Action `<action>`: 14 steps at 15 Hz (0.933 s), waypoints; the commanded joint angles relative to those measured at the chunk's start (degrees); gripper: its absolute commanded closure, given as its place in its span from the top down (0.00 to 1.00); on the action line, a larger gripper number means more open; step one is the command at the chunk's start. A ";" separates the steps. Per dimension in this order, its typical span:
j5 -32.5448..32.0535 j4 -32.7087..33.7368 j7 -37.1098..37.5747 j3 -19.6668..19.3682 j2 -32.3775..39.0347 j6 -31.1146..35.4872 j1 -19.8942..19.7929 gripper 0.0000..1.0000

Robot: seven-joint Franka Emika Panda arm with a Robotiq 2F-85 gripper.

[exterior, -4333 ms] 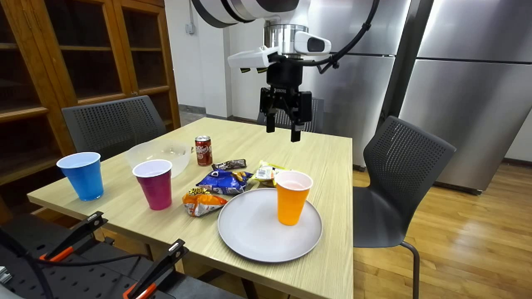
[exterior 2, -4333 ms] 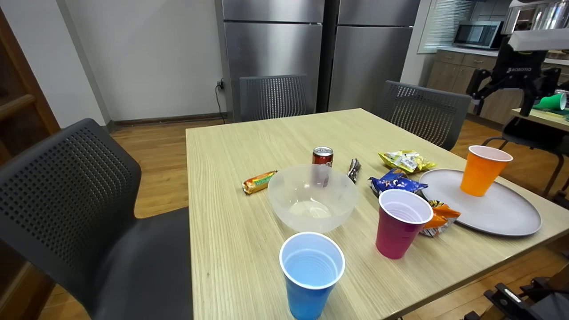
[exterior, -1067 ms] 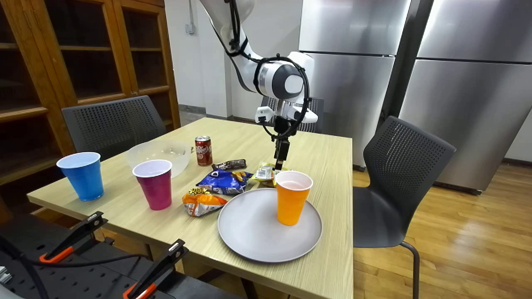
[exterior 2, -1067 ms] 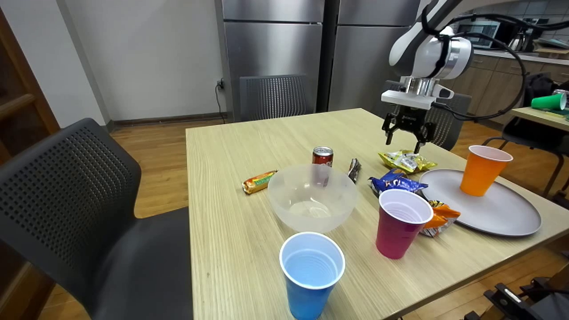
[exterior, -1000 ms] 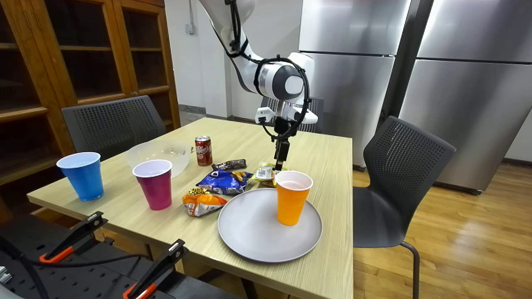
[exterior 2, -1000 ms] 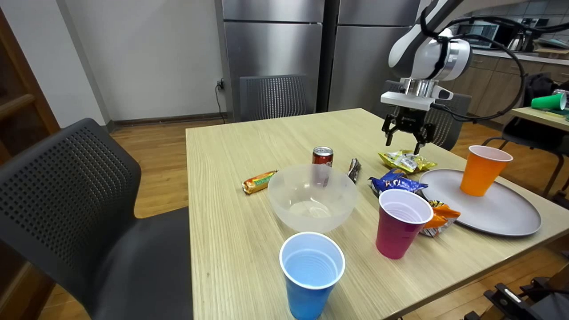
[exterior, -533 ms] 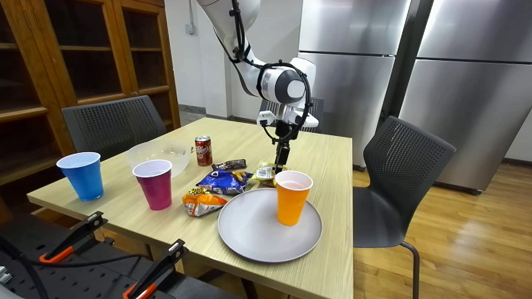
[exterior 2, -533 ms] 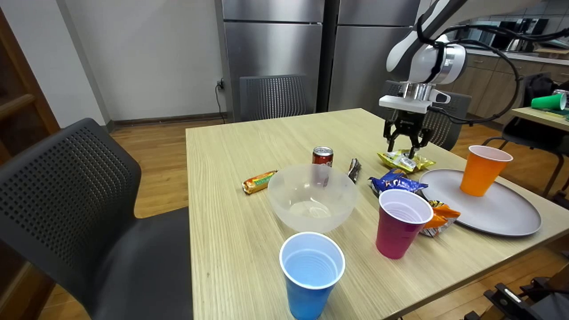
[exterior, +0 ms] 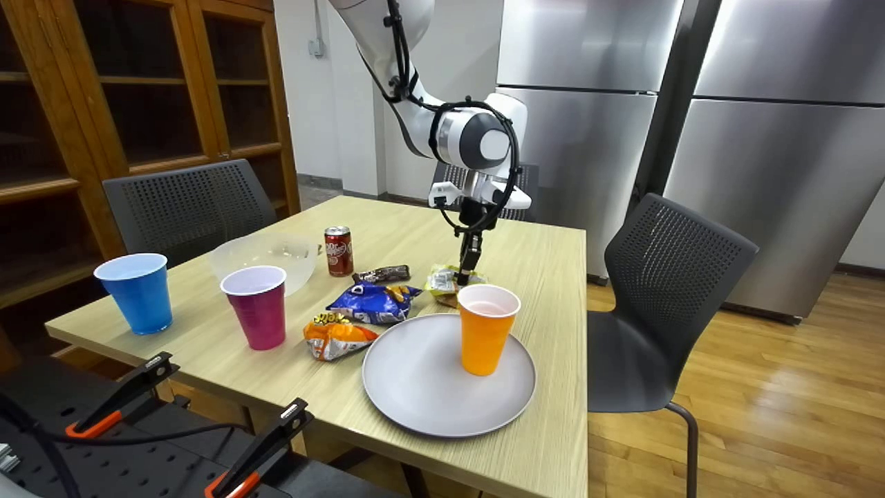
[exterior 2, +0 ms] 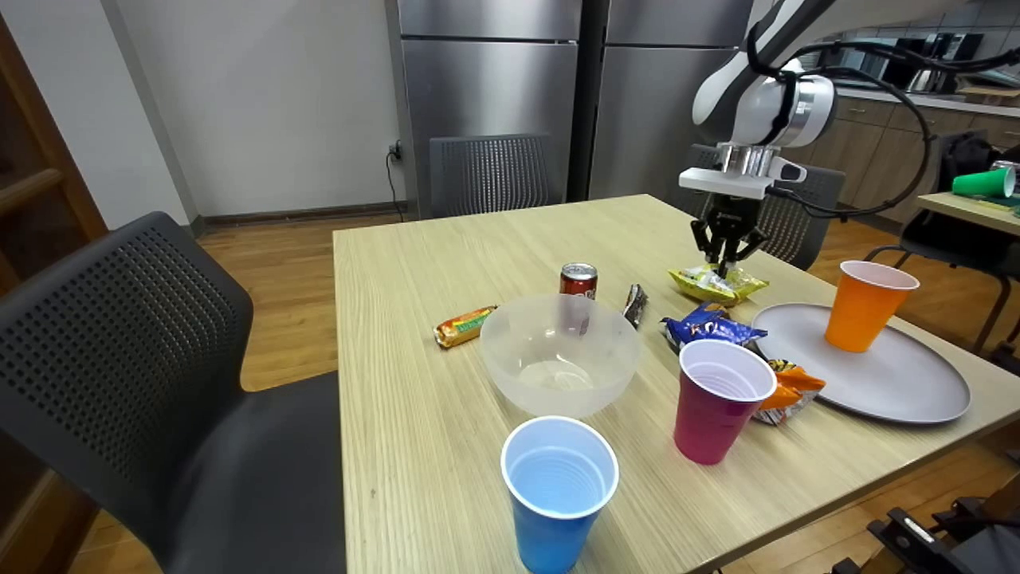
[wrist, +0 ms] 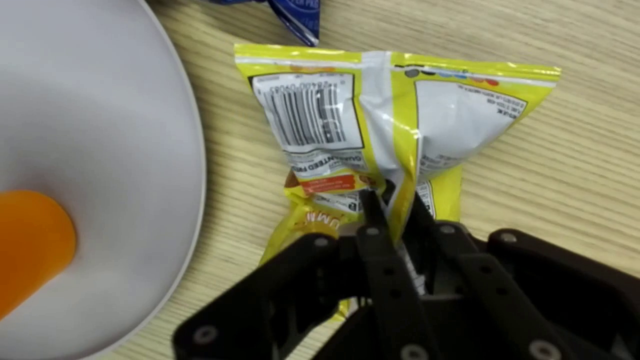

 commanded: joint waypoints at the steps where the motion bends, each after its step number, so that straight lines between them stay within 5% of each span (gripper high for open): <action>1: -0.65 2.31 1.81 0.07 0.59 -2.25 -0.36 0.00; 14: -0.71 -3.03 -1.10 0.62 -6.03 1.75 0.42 0.00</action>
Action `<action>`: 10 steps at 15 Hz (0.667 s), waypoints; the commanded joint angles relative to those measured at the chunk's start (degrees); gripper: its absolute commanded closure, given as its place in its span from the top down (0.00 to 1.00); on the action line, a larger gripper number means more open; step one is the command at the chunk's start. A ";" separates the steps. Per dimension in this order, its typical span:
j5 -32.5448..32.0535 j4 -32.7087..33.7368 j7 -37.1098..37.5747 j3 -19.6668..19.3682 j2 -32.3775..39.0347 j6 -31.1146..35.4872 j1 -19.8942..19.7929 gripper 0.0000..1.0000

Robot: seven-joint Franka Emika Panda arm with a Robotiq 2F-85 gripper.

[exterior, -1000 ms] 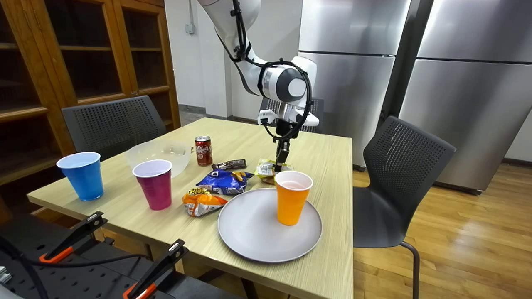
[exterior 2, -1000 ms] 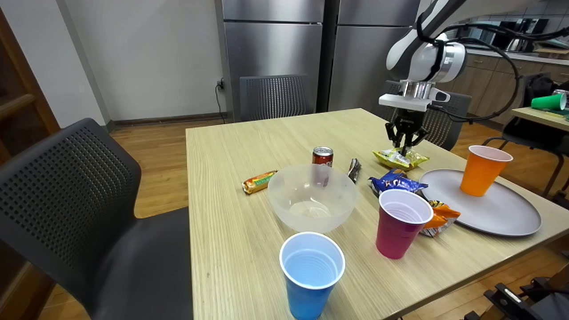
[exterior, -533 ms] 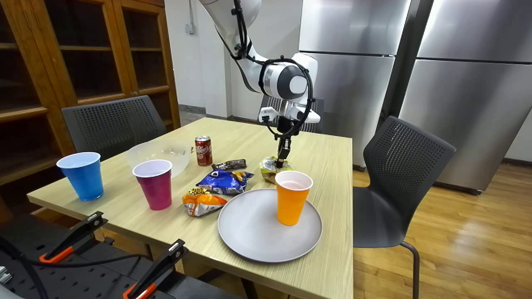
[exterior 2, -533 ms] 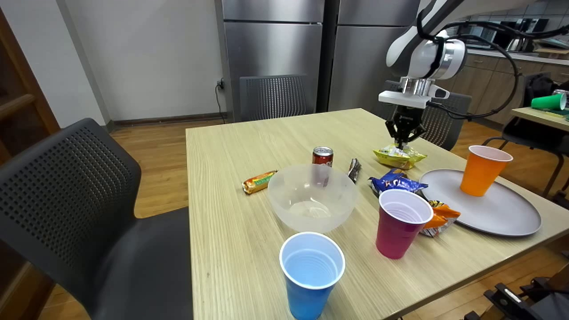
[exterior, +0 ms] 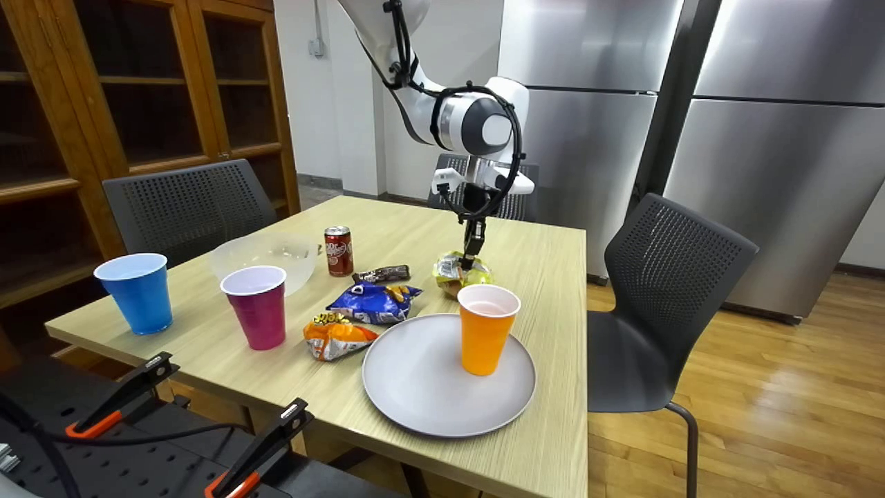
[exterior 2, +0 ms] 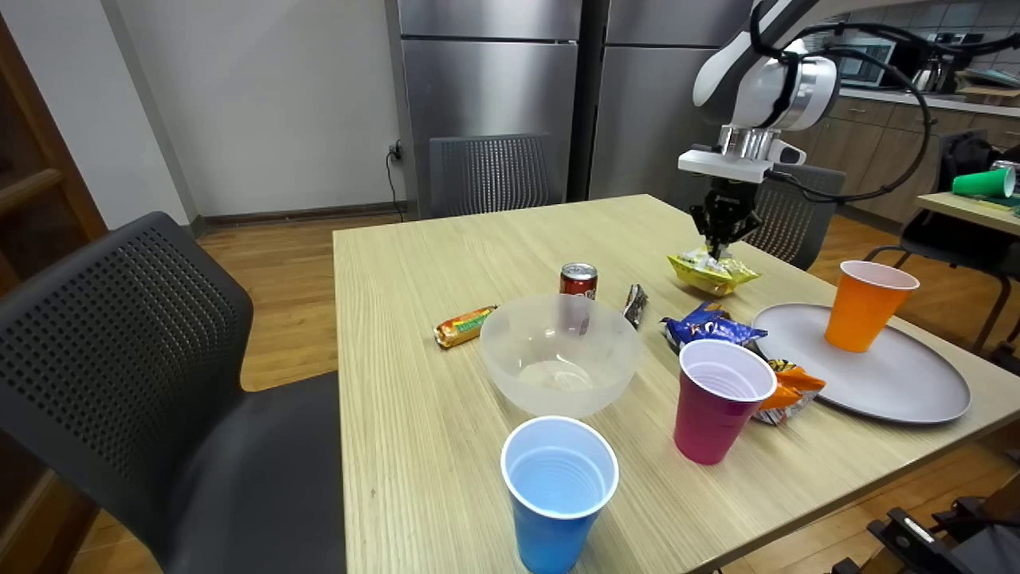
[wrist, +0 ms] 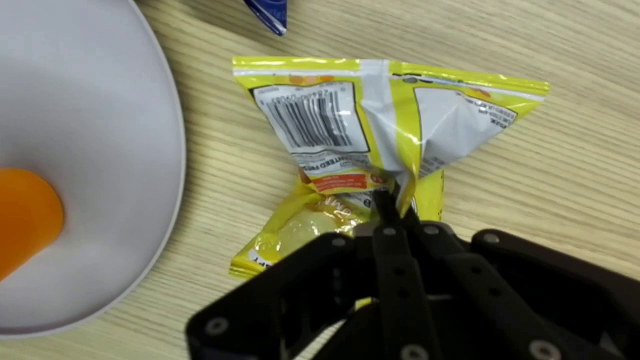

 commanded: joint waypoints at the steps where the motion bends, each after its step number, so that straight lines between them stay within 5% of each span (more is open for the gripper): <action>1: -0.74 -4.75 -1.15 0.58 -5.39 2.10 0.62 0.00; 10: -1.71 -16.42 -3.15 0.88 -15.75 10.66 4.45 0.00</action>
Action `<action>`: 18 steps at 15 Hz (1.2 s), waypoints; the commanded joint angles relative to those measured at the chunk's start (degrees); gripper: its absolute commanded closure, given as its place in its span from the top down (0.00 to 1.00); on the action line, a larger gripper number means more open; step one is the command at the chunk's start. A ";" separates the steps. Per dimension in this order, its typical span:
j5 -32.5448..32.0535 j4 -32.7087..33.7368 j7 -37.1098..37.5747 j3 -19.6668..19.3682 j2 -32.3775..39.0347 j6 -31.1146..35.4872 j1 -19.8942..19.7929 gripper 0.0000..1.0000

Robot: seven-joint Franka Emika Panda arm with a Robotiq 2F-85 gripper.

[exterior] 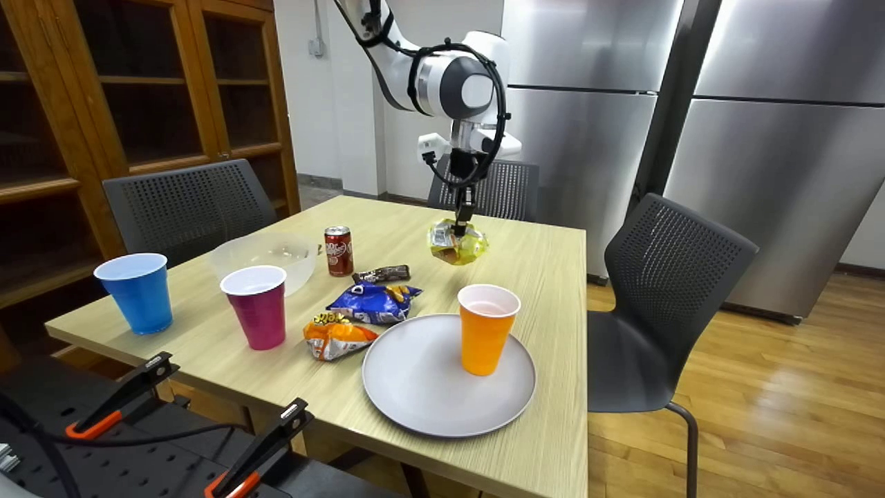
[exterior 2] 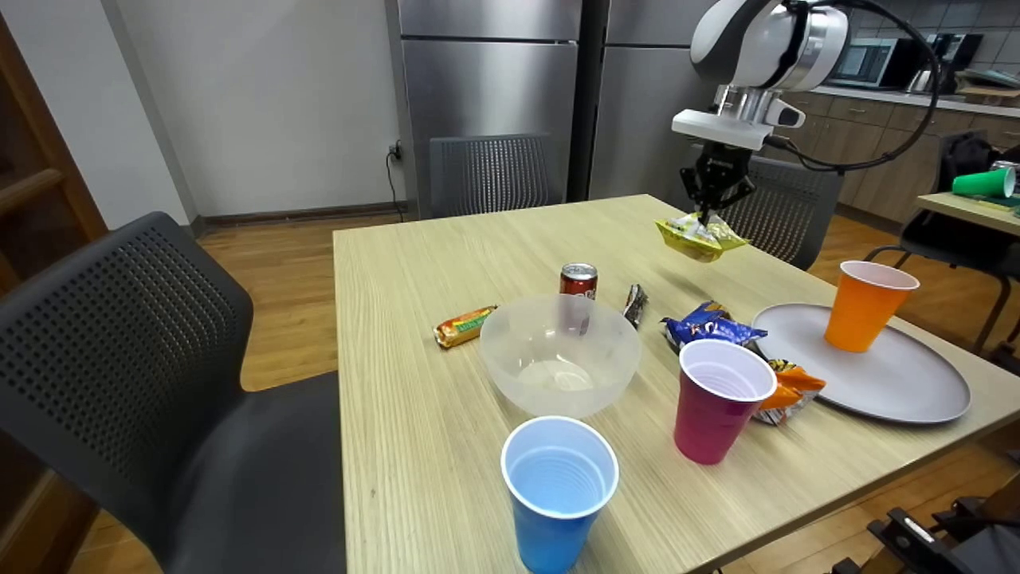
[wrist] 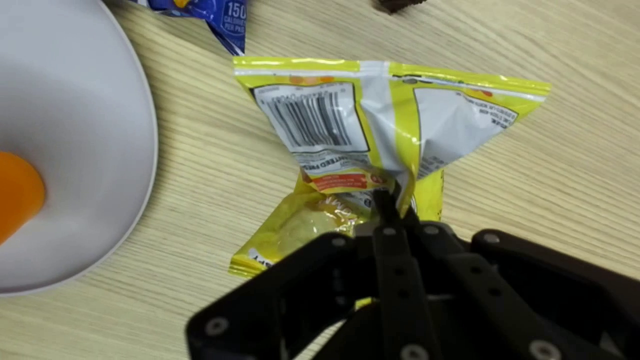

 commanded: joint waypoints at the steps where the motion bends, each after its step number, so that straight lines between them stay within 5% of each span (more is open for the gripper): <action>1: -1.29 -9.23 -1.50 0.74 -7.26 4.98 1.76 0.00; 18: -0.60 -35.03 -9.93 6.07 -26.44 20.03 6.56 0.00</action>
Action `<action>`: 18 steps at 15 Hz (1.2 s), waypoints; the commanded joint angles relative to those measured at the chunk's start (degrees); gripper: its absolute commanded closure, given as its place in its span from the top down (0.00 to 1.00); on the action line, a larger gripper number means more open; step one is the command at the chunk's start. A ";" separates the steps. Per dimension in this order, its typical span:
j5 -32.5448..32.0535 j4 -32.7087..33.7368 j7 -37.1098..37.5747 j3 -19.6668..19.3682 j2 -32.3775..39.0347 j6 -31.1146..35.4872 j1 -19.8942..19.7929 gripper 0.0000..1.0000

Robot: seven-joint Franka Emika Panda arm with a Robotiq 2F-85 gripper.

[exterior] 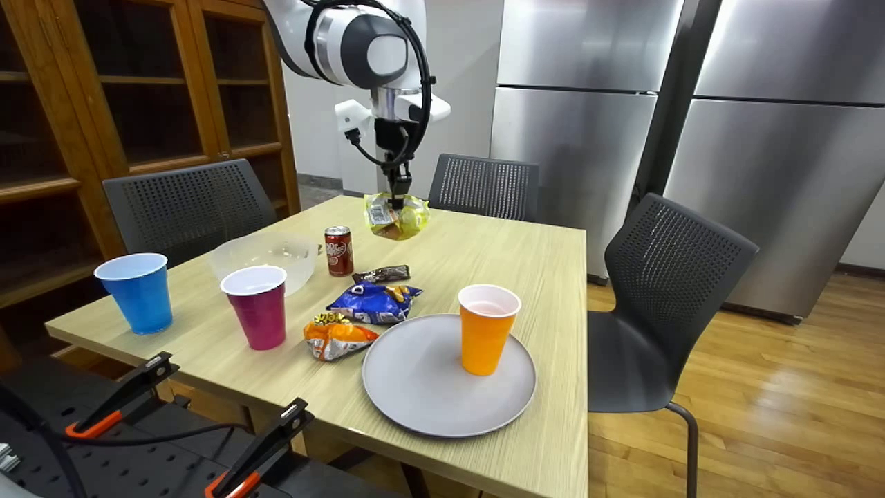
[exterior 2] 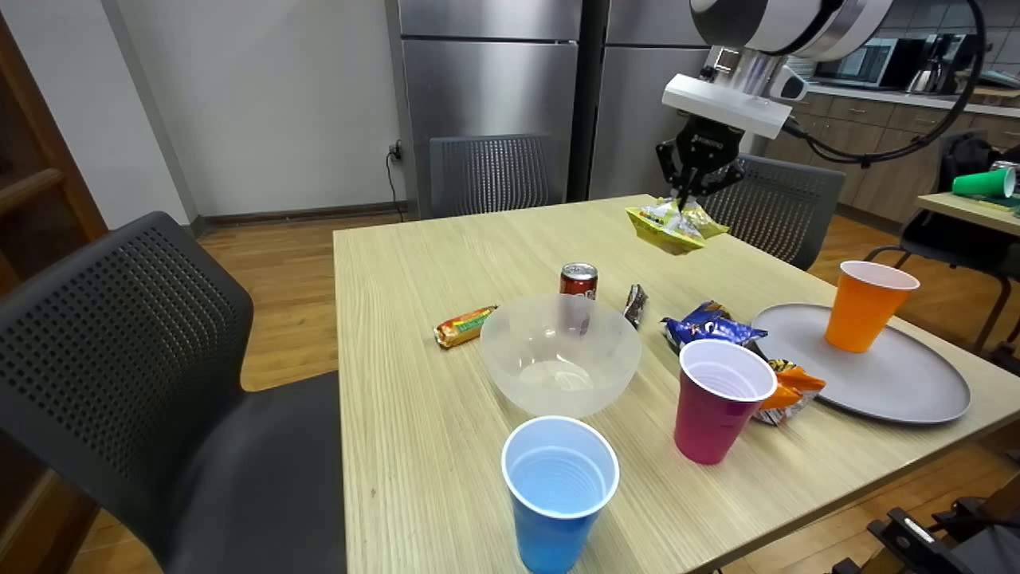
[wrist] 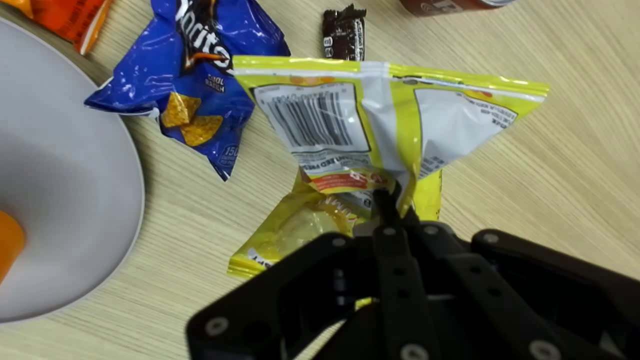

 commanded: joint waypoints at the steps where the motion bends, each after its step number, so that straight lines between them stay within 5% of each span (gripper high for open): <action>1: -0.15 -7.55 -3.34 1.59 -6.45 2.90 0.32 0.00; 18: -2.87 -24.21 -8.48 8.05 -17.57 8.30 4.59 0.00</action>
